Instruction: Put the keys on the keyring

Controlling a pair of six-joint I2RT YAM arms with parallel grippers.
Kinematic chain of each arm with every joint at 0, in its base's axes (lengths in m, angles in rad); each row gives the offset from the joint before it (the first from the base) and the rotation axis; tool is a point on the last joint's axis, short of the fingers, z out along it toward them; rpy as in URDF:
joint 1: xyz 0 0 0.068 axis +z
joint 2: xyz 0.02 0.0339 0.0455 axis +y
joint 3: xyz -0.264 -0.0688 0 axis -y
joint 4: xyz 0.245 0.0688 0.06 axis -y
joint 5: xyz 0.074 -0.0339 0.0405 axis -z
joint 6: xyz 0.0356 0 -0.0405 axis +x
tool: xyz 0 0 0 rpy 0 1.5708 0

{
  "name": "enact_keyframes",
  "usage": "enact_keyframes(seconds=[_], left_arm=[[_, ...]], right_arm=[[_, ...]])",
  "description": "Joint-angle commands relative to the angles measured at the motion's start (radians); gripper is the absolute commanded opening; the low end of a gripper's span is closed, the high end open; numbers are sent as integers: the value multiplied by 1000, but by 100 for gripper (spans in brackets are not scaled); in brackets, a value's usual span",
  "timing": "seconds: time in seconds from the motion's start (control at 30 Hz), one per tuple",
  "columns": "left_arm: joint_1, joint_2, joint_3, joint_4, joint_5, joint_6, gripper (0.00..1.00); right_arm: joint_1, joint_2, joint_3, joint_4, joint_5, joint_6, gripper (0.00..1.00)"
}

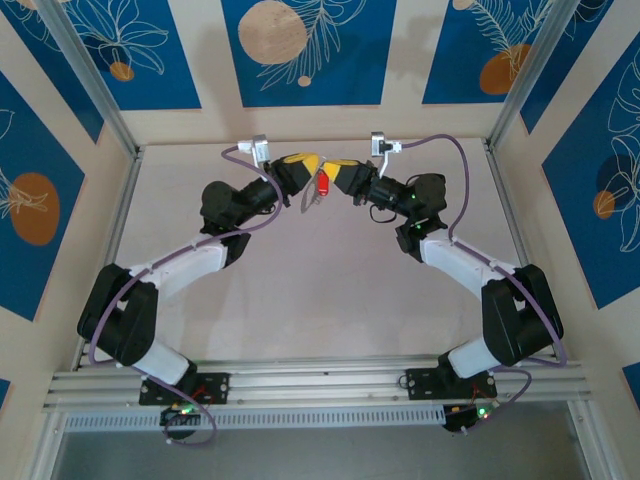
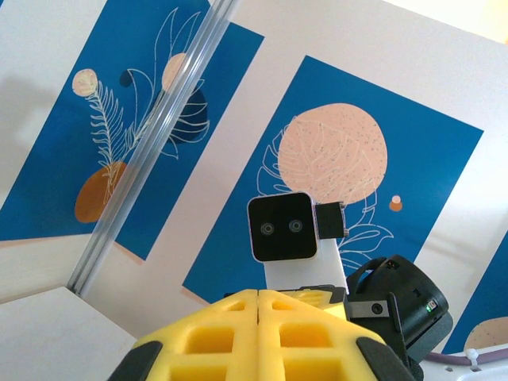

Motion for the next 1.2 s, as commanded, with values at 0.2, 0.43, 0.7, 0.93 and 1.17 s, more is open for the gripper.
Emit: enact_keyframes(seconds=[0.2, 0.43, 0.7, 0.93, 1.17], left_arm=[[-11, 13, 43, 55, 21, -11, 0], [-11, 8, 52, 38, 26, -6, 0], [-11, 9, 88, -5, 75, 7, 8], [1, -3, 110, -61, 128, 38, 37], [46, -31, 142, -163, 242, 96, 39]], right_arm=[[-8, -2, 38, 31, -23, 32, 16], [-12, 0, 40, 17, -26, 34, 0], [-28, -7, 46, 1, -52, 40, 0], [-50, -8, 85, -89, -106, 15, 0], [-83, -4, 152, -265, -206, -63, 0]])
